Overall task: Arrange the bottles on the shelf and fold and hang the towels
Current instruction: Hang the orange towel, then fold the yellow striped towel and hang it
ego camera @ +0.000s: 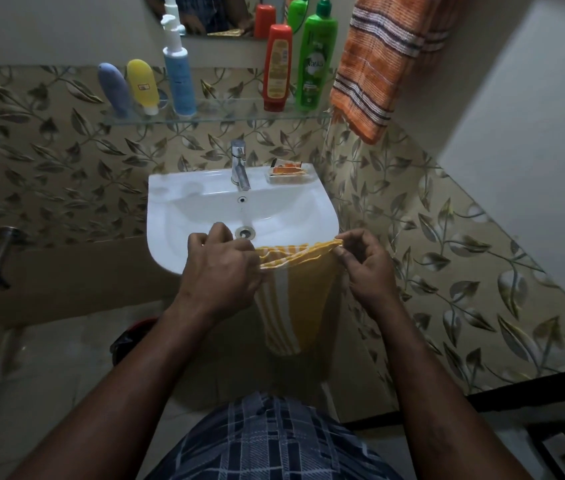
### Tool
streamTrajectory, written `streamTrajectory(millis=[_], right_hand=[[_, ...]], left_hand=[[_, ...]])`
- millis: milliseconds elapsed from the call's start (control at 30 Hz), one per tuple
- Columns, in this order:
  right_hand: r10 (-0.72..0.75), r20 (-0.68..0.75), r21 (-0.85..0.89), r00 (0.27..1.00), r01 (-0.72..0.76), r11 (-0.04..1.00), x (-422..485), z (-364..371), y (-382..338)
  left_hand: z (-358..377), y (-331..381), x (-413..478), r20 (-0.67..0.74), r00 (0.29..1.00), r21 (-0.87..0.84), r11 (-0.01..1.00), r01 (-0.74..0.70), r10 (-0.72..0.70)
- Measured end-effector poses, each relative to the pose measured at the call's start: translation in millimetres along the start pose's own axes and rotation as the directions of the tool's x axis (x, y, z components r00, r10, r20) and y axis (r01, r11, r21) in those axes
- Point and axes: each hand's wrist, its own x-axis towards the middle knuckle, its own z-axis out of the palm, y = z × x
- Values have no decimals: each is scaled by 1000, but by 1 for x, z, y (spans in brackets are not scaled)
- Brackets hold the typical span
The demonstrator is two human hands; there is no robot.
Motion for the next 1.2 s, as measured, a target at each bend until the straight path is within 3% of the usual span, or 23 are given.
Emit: streamTrajectory(millis=[100, 300, 500, 667, 900, 1100, 1200], right_hand=[[-21, -29, -11, 999, 21, 1000, 1, 1, -6], [-78, -34, -12, 996, 78, 997, 4, 7, -14], [-51, -79, -15, 996, 50, 999, 6, 10, -13], [-30, -133, -34, 991, 26, 999, 5, 12, -9], [1, -132, 77, 991, 9, 997, 6, 14, -7], [22, -117, 151, 993, -5, 988, 5, 12, -11], [12, -102, 183, 995, 7, 983, 5, 12, -17]], left_hand=[[-8, -2, -1, -135, 990, -43, 999, 20, -26], [-9, -5, -7, -226, 974, -70, 997, -10, -6], [-12, -15, -7, -202, 978, -212, 973, -92, 48], [-10, -15, -5, -134, 971, -371, 899, -234, 197], [-3, -22, -11, 20, 1000, -464, 886, 0, 10], [-2, -19, -10, -97, 980, -620, 781, 79, -176], [-2, -16, -11, -108, 976, -673, 736, 69, -190]])
